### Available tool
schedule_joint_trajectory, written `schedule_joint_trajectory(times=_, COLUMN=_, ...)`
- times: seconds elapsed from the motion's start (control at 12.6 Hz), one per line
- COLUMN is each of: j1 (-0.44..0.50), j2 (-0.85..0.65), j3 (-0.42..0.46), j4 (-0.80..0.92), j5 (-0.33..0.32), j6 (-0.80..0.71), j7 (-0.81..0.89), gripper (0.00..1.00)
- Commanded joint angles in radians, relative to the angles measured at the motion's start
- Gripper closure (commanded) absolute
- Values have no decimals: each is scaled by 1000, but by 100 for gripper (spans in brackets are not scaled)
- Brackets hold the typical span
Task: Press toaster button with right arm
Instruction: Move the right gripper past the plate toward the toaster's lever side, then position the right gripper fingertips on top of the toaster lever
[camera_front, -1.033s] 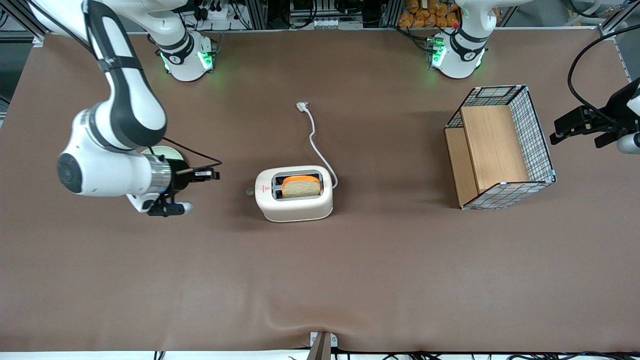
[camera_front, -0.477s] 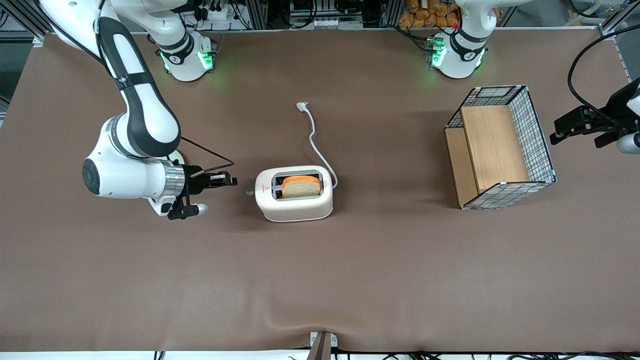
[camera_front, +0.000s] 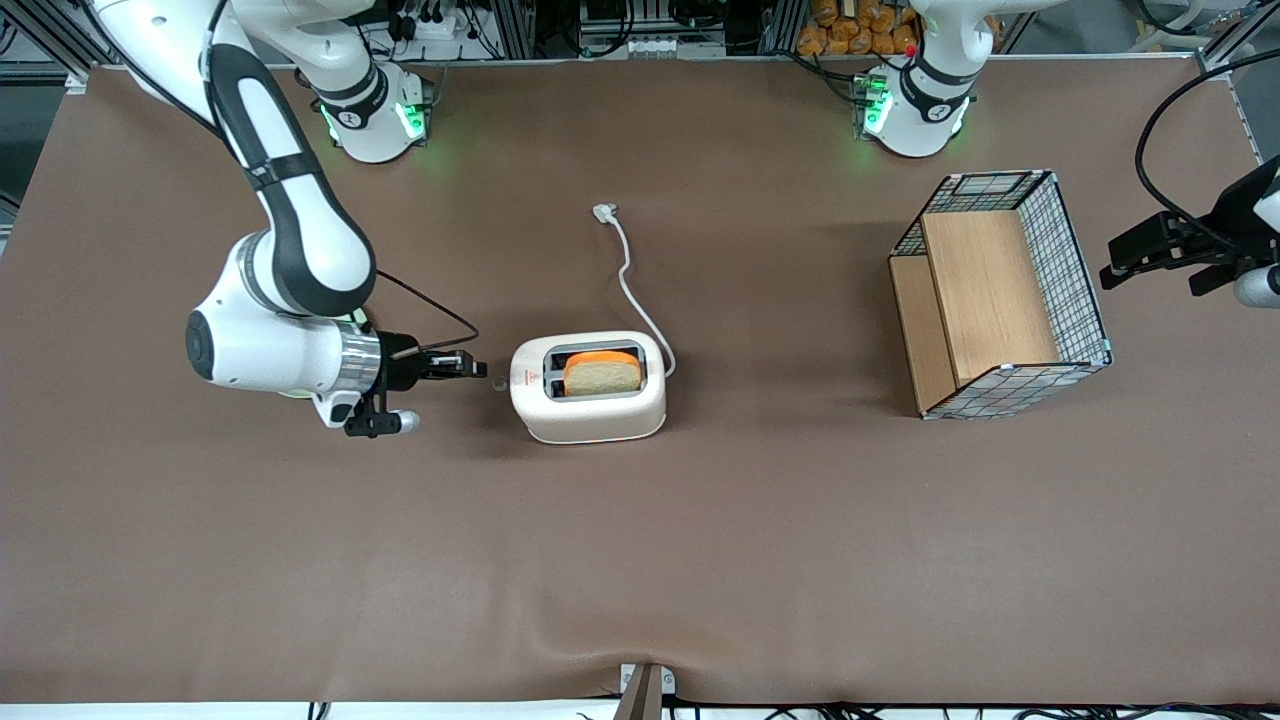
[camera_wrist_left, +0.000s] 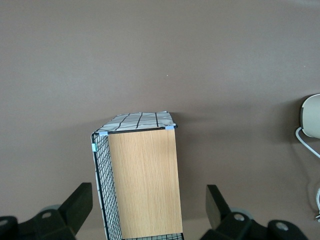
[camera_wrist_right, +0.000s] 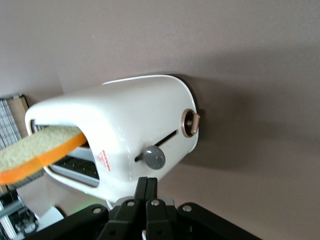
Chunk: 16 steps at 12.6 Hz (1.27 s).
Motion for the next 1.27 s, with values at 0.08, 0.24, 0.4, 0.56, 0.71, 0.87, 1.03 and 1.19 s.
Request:
schedule_joint_trajectory(times=0.08, j1=35, j2=-17, j3=-4, j4=-28, j5=29, j6=52, j7=29, gripper=100)
schedule_joint_trajectory(times=0.24, j1=37, j2=-17, j3=-4, j4=-28, j5=21, j6=52, j7=33, gripper=100)
schedule_joint_trajectory(times=0.4, j1=29, j2=-13, j3=-4, j4=-26, j5=20, j6=52, j7=33, gripper=100)
schedule_joint_trajectory(times=0.56, j1=23, j2=-10, j3=-4, j4=-24, j5=20, j6=54, j7=36, gripper=100)
schedule_joint_trajectory(times=0.71, j1=28, j2=7, j3=-4, j4=-23, j5=20, j6=60, j7=36, gripper=100)
schedule_joint_trajectory(times=0.87, j1=31, j2=13, j3=-4, j4=-23, j5=20, j6=69, j7=38, gripper=100)
schedule_joint_trajectory(times=1.03, j1=37, j2=20, j3=-4, j4=-23, j5=20, j6=71, j7=39, gripper=100)
schedule_joint_trajectory(times=1.19, j1=34, j2=30, j3=-4, j4=-20, j5=18, j6=80, j7=40, gripper=100)
